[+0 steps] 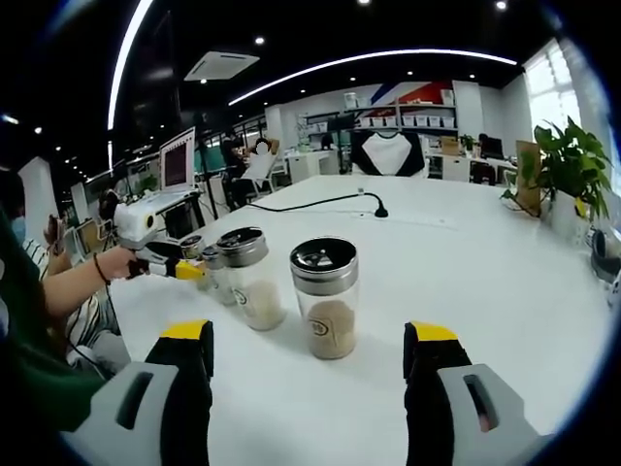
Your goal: Rotate the seasoning bottle until the label or dispensing opening points toward the visible target arrow and the bottle remains upright within the marked orientation range
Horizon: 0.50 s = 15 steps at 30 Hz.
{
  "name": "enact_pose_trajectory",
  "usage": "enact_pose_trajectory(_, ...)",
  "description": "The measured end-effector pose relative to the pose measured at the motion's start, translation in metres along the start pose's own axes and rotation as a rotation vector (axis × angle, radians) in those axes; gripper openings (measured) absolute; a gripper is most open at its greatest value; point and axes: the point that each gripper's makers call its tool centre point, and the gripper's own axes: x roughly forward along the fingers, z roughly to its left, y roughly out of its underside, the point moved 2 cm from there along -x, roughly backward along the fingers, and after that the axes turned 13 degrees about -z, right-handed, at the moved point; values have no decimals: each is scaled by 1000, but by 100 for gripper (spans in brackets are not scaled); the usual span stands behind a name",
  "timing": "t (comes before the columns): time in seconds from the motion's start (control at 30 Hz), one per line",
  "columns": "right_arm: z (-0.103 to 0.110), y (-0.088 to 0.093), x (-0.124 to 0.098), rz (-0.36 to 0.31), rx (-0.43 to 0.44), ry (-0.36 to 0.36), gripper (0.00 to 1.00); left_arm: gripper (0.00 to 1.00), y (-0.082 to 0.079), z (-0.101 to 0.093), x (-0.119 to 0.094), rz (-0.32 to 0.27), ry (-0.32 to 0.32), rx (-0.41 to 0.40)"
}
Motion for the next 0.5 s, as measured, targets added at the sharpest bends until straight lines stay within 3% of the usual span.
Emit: enact_pose_trajectory(0.5, -2, 3, -1, 4, 10, 3, 81, 35, 1, 1, -1, -12, -167, -44)
